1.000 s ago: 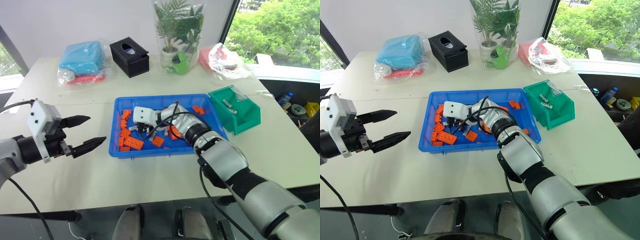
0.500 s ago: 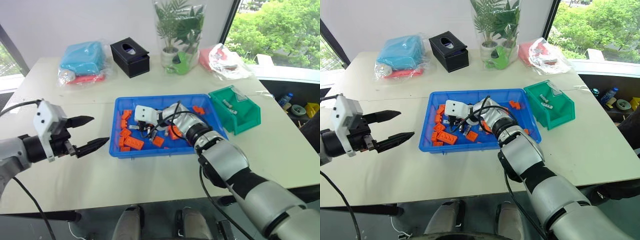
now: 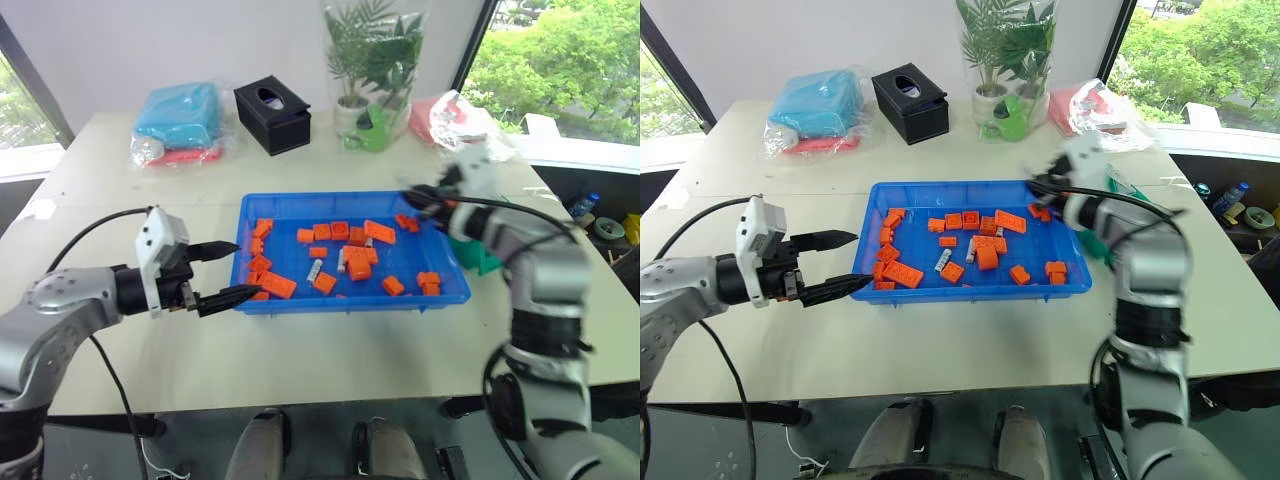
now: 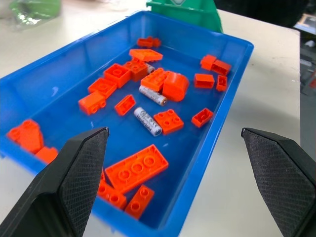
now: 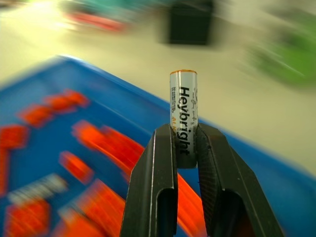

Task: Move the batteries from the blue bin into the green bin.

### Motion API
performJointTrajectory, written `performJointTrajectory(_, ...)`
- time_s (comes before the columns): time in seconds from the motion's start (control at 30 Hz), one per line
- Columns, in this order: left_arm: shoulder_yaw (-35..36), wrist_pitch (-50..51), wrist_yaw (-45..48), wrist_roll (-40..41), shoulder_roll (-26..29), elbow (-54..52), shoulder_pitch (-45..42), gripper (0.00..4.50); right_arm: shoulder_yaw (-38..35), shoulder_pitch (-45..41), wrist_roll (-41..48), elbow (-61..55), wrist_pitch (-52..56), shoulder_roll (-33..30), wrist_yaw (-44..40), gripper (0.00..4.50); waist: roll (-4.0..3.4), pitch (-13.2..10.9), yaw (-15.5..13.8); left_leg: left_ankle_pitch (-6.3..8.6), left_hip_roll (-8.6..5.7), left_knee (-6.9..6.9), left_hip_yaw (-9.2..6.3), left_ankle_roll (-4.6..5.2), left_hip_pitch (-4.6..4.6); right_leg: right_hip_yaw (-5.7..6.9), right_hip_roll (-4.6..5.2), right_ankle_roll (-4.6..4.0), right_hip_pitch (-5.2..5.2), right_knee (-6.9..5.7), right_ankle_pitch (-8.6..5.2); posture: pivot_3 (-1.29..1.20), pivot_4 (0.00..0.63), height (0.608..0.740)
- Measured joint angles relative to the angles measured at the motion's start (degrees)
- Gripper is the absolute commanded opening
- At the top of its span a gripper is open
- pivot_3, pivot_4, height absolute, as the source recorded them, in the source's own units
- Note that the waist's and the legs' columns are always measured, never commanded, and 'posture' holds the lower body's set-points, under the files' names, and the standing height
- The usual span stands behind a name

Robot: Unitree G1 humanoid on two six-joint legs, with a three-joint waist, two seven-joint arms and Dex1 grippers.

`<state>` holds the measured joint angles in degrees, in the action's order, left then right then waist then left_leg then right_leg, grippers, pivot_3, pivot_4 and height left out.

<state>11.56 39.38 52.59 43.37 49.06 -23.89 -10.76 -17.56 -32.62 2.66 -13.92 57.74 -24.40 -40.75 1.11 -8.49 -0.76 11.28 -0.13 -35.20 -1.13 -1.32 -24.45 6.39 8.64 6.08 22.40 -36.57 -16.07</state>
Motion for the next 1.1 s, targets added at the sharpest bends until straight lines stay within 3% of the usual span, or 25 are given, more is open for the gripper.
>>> performJointTrajectory(0.23,-3.7,-1.9,1.4,-2.5,-2.2,5.0,-6.6,4.50,-4.3,5.4,1.5,-3.3,4.0,-4.1,6.0,0.06,-0.03,0.1,0.6,-0.09,0.23,0.09,0.60,0.17,0.04,0.10,0.00,-0.20,-0.09,0.18,0.29,0.00,0.150,0.661)
performJointTrajectory(0.47,-5.6,-2.3,1.8,-3.5,-4.1,6.0,-8.3,4.50,-4.5,1.9,2.5,11.3,-4.3,-6.3,11.5,3.50,0.00,0.0,0.1,-0.07,0.27,-0.03,0.68,0.18,0.03,0.11,0.02,-0.13,-0.07,0.44,0.40,0.00,0.150,0.661)
performJointTrajectory(0.63,-5.4,-2.1,1.4,-3.6,-4.1,5.5,-8.2,4.50,-1.7,0.7,4.8,14.6,-9.2,-8.6,9.1,3.50,-0.04,0.0,0.1,-0.08,0.40,-0.02,0.70,0.23,0.00,0.11,-0.02,-0.13,-0.12,0.44,0.41,0.00,0.150,0.661)
performJointTrajectory(0.87,-3.4,-0.9,0.7,-2.8,-3.1,2.1,-4.5,4.50,9.1,0.7,20.7,-3.8,3.5,-7.4,-0.9,3.50,-0.08,-0.1,0.6,-0.02,0.70,0.04,0.62,0.21,0.03,0.12,-0.13,-0.14,0.06,0.43,0.41,0.00,0.150,0.661)
performJointTrajectory(1.1,-1.6,-0.4,1.3,-2.8,-0.6,0.3,-1.4,4.50,19.1,-7.2,24.4,3.5,12.9,5.9,4.7,3.50,-0.18,-0.1,0.0,0.06,0.76,0.03,0.75,0.08,-0.02,0.23,-0.04,-0.34,0.24,0.51,0.54,0.00,0.150,0.661)
